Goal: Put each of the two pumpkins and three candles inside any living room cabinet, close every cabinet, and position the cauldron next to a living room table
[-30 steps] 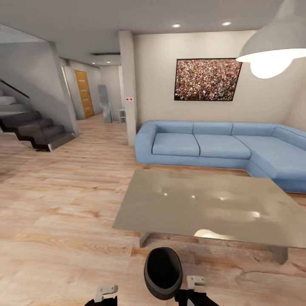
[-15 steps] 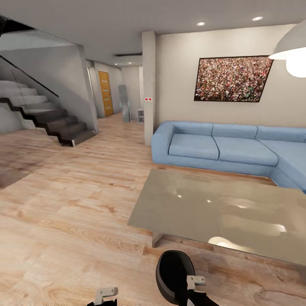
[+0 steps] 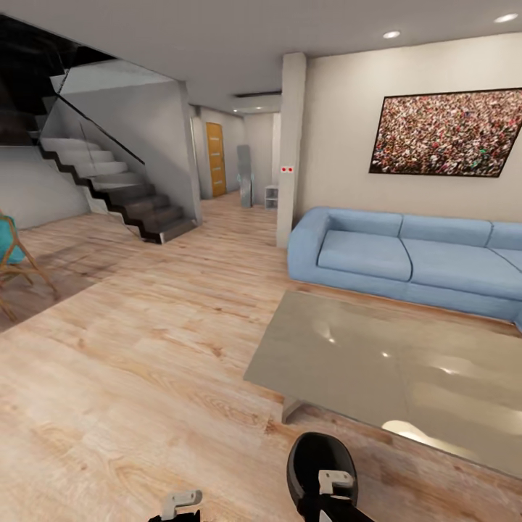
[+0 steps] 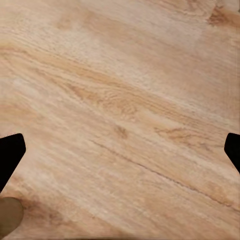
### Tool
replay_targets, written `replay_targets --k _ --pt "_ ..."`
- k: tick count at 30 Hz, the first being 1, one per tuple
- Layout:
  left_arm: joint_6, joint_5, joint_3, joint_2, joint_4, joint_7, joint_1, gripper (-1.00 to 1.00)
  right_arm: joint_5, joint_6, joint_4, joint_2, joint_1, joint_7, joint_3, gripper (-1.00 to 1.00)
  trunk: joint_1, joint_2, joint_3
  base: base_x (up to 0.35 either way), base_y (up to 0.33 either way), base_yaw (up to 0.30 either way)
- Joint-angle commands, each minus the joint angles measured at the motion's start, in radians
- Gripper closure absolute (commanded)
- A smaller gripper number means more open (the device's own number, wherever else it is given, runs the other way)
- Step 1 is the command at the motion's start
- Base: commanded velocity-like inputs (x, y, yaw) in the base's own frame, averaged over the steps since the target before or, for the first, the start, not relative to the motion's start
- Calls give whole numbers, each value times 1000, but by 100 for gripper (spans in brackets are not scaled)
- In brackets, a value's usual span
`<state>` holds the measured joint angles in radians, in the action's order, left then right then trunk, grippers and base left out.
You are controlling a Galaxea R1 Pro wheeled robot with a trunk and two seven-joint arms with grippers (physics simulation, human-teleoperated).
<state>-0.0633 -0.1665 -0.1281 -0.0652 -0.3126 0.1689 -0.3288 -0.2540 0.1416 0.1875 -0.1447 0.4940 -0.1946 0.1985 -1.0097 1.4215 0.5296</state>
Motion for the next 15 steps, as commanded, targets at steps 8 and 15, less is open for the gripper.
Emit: replay_targets --k 8,15 --pt "-4 -10 -9 0 1 6 -1 -100 -8 6 3 1 0 -6 9 -100 0 1 1 -52 -3 291" --pt "-4 -10 -9 1 1 6 -1 -100 -8 7 3 1 0 -6 9 -100 0 1 1 -24 0 291"
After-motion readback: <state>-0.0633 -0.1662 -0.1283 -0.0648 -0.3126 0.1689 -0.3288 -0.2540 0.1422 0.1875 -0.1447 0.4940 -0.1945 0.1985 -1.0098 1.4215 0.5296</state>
